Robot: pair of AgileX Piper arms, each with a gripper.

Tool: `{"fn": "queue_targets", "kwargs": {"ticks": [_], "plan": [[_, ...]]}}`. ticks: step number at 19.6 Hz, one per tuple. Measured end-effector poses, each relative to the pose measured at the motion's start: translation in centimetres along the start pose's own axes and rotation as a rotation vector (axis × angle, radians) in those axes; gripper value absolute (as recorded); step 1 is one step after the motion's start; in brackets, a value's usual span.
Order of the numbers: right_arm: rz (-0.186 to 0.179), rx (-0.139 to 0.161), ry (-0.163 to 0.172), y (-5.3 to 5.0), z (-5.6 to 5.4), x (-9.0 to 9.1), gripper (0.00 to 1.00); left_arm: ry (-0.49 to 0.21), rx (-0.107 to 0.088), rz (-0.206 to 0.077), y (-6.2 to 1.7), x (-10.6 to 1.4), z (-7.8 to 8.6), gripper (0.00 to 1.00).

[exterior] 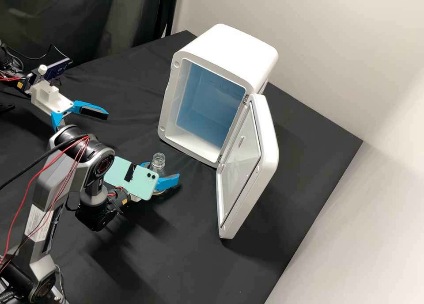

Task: Place the flask in the incubator

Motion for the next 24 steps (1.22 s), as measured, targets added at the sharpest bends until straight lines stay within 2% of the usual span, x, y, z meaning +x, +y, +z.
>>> {"fn": "queue_targets", "kwargs": {"ticks": [4,8,10,13,17,21,24], "plan": [[0.002,0.059,-0.005,0.2,0.3,0.0,0.00,0.000,0.000,0.000,0.00,0.0,0.0,1.00],[0.002,0.168,-0.030,1.4,0.9,-1.1,0.00,0.000,0.000,0.000,0.00,0.0,0.0,1.00],[0.025,0.214,-0.020,2.5,1.0,-2.0,0.00,-0.001,0.005,0.007,0.16,-0.1,0.1,1.00],[0.085,0.276,0.001,4.4,1.4,-3.4,0.00,-0.003,0.007,0.010,0.22,-0.1,0.1,1.00],[0.148,0.308,0.022,6.2,1.6,-5.0,0.00,-0.006,0.012,0.019,0.40,-0.1,0.2,1.00],[0.180,0.318,0.034,7.0,1.7,-5.9,0.00,-0.006,0.012,0.019,0.40,-0.1,0.2,1.00],[0.202,0.323,0.029,7.5,1.9,-6.4,0.00,-0.006,0.012,0.019,0.40,-0.1,0.2,1.00]]}}
